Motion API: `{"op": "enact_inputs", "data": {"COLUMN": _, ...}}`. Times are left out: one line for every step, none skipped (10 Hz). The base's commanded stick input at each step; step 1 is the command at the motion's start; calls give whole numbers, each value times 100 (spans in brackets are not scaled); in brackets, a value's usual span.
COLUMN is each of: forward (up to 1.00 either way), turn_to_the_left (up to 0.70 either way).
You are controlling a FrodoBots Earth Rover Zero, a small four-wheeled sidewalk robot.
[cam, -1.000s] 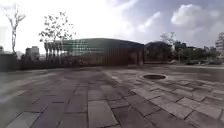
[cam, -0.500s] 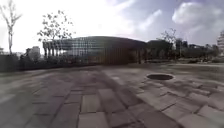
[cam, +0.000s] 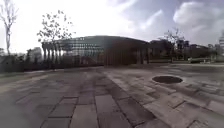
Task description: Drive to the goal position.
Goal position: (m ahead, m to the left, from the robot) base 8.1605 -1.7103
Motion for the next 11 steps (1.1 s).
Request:
{"op": "enact_inputs", "data": {"forward": 85, "turn_to_the_left": 0}}
{"op": "enact_inputs", "data": {"forward": 85, "turn_to_the_left": 0}}
{"op": "enact_inputs", "data": {"forward": 85, "turn_to_the_left": -10}}
{"op": "enact_inputs", "data": {"forward": 85, "turn_to_the_left": -34}}
{"op": "enact_inputs", "data": {"forward": 85, "turn_to_the_left": -34}}
{"op": "enact_inputs", "data": {"forward": 85, "turn_to_the_left": -34}}
{"op": "enact_inputs", "data": {"forward": 85, "turn_to_the_left": -34}}
{"op": "enact_inputs", "data": {"forward": 85, "turn_to_the_left": -34}}
{"op": "enact_inputs", "data": {"forward": 85, "turn_to_the_left": -34}}
{"op": "enact_inputs", "data": {"forward": 85, "turn_to_the_left": -34}}
{"op": "enact_inputs", "data": {"forward": 85, "turn_to_the_left": -34}}
